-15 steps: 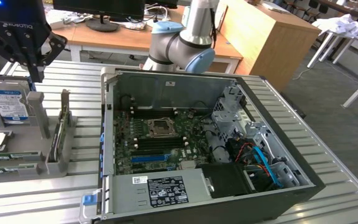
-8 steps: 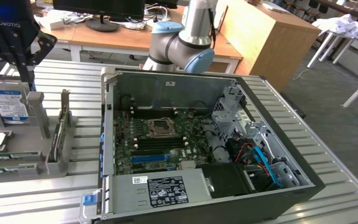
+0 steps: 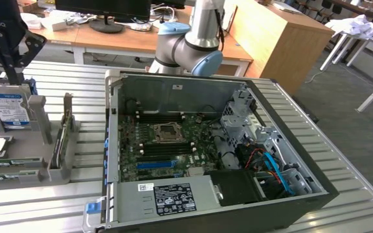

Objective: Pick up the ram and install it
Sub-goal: 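Reach for the ram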

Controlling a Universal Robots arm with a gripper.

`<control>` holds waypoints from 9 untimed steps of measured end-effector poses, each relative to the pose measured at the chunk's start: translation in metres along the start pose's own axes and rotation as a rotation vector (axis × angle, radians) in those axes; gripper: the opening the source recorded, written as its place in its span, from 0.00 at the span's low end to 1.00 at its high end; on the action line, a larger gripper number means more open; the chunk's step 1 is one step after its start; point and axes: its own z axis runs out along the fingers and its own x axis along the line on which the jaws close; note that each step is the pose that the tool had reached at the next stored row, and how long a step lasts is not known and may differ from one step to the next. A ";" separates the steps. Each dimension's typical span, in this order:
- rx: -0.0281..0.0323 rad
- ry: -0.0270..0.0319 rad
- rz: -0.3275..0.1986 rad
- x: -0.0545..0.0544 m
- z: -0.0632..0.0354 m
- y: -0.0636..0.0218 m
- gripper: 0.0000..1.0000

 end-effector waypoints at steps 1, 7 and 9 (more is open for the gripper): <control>-0.0001 0.0000 0.000 0.002 0.0000 0.0000 0.11; 0.0000 0.0000 0.000 0.016 0.0002 -0.0004 0.11; -0.0001 -0.0001 0.000 0.020 0.0003 -0.0006 0.11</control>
